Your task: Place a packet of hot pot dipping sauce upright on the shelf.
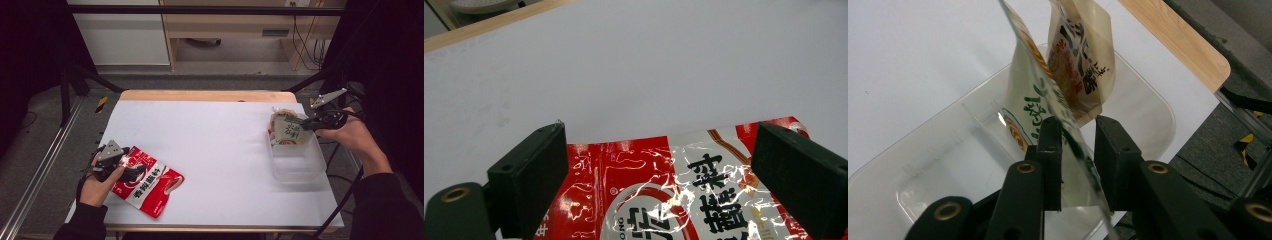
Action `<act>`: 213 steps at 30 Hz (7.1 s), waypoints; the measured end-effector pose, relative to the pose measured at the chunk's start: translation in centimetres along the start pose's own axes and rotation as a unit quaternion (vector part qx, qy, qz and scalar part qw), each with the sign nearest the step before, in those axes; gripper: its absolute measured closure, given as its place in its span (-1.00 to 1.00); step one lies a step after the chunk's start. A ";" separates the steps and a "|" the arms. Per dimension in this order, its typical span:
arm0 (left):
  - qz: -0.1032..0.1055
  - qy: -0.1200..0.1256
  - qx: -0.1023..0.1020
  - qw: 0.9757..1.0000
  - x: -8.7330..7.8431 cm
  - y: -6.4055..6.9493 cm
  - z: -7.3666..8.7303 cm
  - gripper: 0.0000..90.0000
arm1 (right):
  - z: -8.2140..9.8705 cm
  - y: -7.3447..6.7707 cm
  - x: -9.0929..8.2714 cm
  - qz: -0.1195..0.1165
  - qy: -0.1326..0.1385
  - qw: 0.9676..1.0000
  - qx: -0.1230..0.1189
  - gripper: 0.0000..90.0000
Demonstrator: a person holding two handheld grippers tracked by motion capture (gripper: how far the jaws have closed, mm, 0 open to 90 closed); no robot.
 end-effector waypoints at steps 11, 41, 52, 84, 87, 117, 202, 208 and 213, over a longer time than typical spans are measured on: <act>0.000 0.000 0.000 1.000 0.0 0.0 0.0 -0.81 | 0.2 -0.5 -0.1 0.000 0.001 1.000 0.007 0.11; -0.011 0.001 0.007 1.000 -0.4 0.3 0.4 -0.88 | -4.4 -6.2 -4.1 0.089 0.116 0.989 -0.029 -0.77; -0.025 -0.004 -0.001 1.000 -1.2 0.0 1.1 -0.89 | -7.1 -12.7 -4.1 0.078 0.153 0.983 -0.063 -0.74; -0.061 -0.009 -0.009 0.998 -3.0 -0.4 2.7 -0.90 | -8.1 -24.0 5.0 -0.009 0.166 0.985 -0.040 -0.74; -0.063 -0.008 -0.017 0.998 -3.5 -0.5 3.0 -0.89 | -7.6 -24.9 6.1 -0.012 0.166 0.985 -0.033 -0.75; -0.074 -0.067 -0.057 0.993 -6.5 -2.6 8.4 -0.81 | -3.4 -27.8 11.9 -0.010 0.128 0.992 -0.018 -0.74; 0.034 -0.053 0.092 0.994 -0.9 2.3 -7.3 1.00 | -9.4 -25.8 7.6 -0.027 0.104 0.990 -0.088 -0.73; 0.040 -0.044 0.106 0.993 -1.1 3.3 -8.6 1.00 | -10.9 -25.9 6.4 -0.029 0.094 0.988 -0.119 -0.71; 0.048 -0.035 0.116 0.991 -1.2 4.2 -9.7 1.00 | -11.7 -25.7 5.6 -0.036 0.086 0.988 -0.122 -0.73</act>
Point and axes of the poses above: each handheld gripper's, and its own axes: x roughly forward along the jaws, z roughly out of its underside, y roughly to its right, the point moved 3 cm from there along x, roughly forward along the jaws, and after that the axes turned 1 degree about y, right-handed, at the moved point
